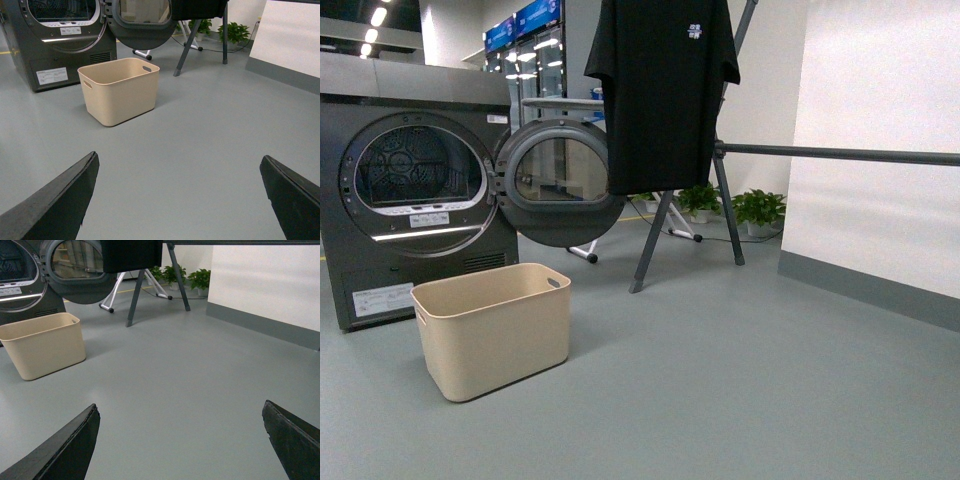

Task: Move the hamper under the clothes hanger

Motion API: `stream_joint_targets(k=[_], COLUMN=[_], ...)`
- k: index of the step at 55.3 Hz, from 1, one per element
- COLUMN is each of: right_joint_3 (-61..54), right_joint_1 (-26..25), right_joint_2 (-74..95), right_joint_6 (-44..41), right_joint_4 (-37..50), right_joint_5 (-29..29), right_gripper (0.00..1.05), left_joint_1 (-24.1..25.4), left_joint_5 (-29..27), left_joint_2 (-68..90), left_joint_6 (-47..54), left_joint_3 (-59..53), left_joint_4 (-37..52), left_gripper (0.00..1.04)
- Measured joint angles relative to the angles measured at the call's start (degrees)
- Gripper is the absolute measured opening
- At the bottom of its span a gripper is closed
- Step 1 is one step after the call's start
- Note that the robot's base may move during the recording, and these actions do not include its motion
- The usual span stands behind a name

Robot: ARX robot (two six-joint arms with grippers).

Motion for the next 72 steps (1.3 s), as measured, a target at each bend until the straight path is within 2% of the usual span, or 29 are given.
stream_joint_targets(k=[72], right_joint_3=[0.0], right_joint_1=[0.0], right_joint_2=[0.0], right_joint_6=[0.0], right_joint_4=[0.0], right_joint_5=[0.0], right_gripper=[0.97], left_joint_1=[0.0], left_joint_5=[0.1], left_joint_2=[0.0], left_joint_6=[0.0], left_joint_3=[0.0], left_joint_4=[0.0], left_gripper=[0.98])
